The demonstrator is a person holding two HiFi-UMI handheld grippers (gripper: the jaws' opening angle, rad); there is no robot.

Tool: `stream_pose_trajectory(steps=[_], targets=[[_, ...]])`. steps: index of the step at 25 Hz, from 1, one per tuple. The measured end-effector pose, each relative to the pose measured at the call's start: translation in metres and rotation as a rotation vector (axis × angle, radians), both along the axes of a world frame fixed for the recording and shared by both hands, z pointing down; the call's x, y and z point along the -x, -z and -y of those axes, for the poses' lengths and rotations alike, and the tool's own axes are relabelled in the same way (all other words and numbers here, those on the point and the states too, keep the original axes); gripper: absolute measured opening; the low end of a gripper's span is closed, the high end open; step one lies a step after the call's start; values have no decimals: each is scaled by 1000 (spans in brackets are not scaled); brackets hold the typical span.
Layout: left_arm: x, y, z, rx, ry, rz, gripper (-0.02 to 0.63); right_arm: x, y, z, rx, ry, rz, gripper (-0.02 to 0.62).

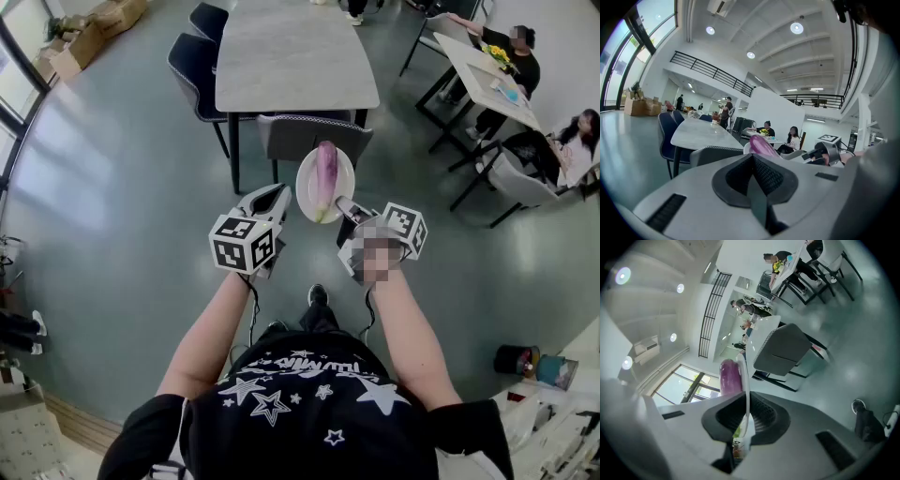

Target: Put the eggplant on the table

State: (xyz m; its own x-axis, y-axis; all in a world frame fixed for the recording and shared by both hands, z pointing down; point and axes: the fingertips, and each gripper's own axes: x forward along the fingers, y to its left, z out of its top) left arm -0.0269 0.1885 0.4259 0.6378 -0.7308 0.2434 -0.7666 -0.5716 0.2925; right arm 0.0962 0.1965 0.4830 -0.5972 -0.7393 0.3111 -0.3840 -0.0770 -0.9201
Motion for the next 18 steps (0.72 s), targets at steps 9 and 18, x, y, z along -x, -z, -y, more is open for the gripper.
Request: stream_pose_trajectory(steps=[9,18], targets=[[3,-3,-12,1,-24,11,8,8,-5,-14,4,-2,16,21],[7,-6,-11,10,-31,10,8,11,-3,-13,-1,-3,11,21]])
